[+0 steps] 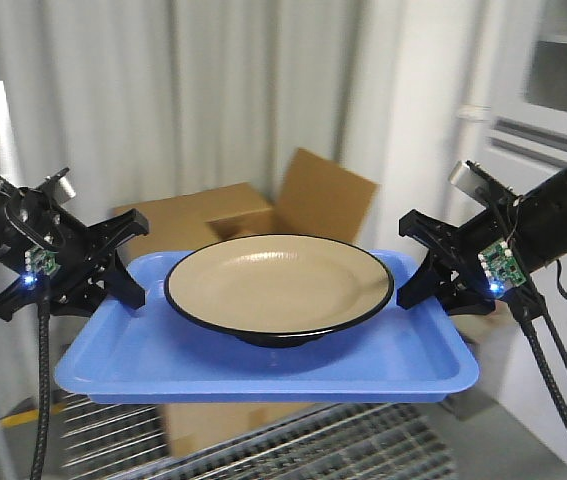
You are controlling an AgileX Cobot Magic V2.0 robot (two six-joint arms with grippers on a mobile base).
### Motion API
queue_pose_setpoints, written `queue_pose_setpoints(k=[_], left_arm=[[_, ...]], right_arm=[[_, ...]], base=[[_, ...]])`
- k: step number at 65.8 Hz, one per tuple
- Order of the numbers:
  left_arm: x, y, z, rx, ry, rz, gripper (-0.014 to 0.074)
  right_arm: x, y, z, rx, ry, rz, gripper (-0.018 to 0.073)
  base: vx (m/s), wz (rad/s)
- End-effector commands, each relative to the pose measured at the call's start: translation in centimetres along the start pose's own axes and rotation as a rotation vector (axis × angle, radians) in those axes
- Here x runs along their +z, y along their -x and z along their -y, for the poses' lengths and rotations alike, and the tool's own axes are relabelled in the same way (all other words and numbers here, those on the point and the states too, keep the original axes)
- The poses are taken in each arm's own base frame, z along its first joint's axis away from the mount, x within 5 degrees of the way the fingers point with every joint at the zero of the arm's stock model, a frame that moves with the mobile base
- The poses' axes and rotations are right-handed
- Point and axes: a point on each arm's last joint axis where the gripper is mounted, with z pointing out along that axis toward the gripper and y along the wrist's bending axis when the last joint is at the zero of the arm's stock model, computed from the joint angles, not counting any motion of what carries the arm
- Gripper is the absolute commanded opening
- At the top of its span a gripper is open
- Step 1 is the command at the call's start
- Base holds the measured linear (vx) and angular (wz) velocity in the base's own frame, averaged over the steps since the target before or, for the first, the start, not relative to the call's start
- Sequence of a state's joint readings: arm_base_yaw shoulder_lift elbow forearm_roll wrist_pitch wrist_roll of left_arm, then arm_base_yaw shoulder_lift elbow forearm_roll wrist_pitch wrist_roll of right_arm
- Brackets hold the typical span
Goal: Place disk in tray to left cabinet
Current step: 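Hold the tray level with both grippers while driving to the cabinet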
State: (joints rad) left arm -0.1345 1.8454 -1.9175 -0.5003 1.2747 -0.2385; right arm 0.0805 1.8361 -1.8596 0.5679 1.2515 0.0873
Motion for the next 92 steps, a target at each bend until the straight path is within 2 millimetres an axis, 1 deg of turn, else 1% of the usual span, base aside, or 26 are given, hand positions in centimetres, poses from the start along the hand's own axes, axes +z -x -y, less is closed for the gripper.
queue_pose_setpoints(k=[1, 45, 92], left_arm=[[-3.03, -1.02, 3.51, 0.009, -0.175, 0.049, 0.0000], [-3.03, -1.02, 3.51, 0.009, -0.175, 0.049, 0.0000], [-3.03, -1.02, 3.51, 0.009, -0.175, 0.049, 0.0000]], right_arm=[[-2.80, -0.74, -3.09, -0.036, 0.138, 0.036, -0.0005], [-2.80, -0.74, -3.09, -0.036, 0.138, 0.035, -0.0005], [-2.80, -0.74, -3.08, -0.037, 0.137, 0.035, -0.0005]], base=[[0.18, -0.75], [0.18, -0.71], [0.14, -0.54]])
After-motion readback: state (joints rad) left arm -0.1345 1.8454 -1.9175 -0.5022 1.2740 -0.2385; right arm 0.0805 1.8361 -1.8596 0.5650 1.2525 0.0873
